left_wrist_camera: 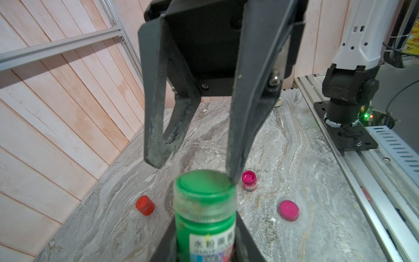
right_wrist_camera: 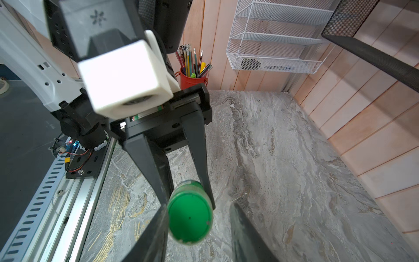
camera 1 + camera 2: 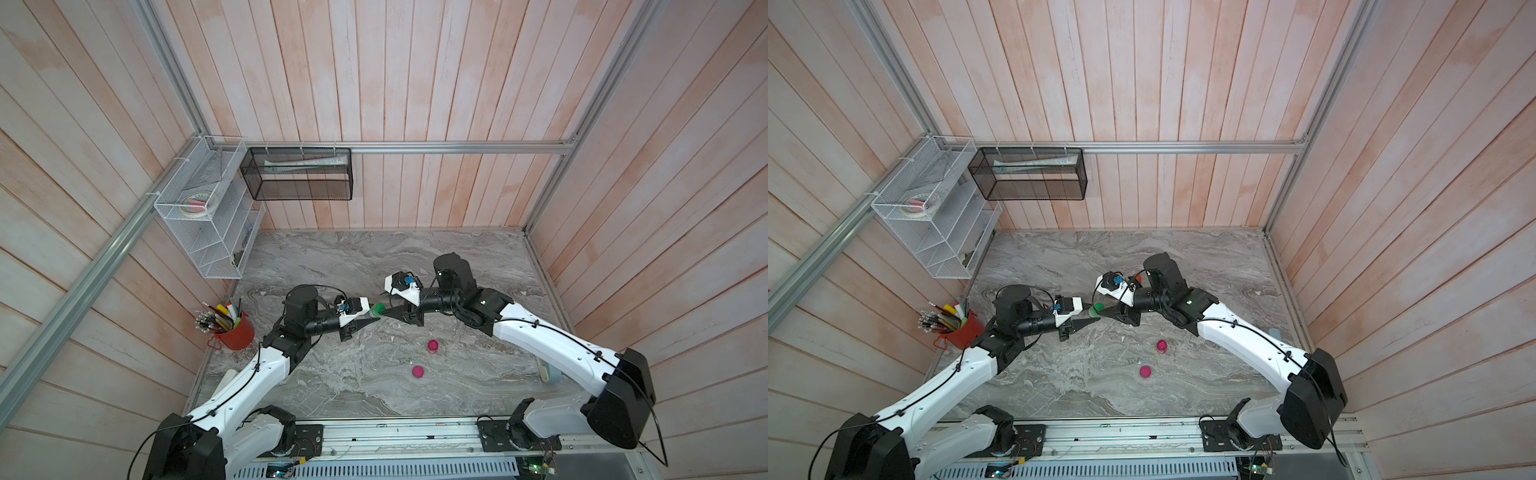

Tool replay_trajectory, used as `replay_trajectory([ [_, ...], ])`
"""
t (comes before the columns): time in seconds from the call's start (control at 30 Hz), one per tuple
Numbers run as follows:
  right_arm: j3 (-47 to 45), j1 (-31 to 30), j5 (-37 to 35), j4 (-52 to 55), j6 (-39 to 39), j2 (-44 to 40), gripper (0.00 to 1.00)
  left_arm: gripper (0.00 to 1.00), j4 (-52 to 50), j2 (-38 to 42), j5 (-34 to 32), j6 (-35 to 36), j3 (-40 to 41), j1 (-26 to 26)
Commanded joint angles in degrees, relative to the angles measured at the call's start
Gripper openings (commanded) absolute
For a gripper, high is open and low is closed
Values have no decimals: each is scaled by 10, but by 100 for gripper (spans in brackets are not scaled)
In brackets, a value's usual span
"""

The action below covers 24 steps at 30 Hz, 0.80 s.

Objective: Close the paint jar lid
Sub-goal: Screw the lid onto the paint jar.

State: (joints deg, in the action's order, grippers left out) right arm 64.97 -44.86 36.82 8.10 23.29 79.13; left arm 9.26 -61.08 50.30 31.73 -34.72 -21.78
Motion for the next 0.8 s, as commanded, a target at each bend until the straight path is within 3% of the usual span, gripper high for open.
replay_trajectory([
  [0.0,20,-6,16,24,9,6,45,30,0,4,3,-1,-15,1],
  [0.77,37,-22,-2,47,7,31,37,29,3,7,-9,0,-13,1],
])
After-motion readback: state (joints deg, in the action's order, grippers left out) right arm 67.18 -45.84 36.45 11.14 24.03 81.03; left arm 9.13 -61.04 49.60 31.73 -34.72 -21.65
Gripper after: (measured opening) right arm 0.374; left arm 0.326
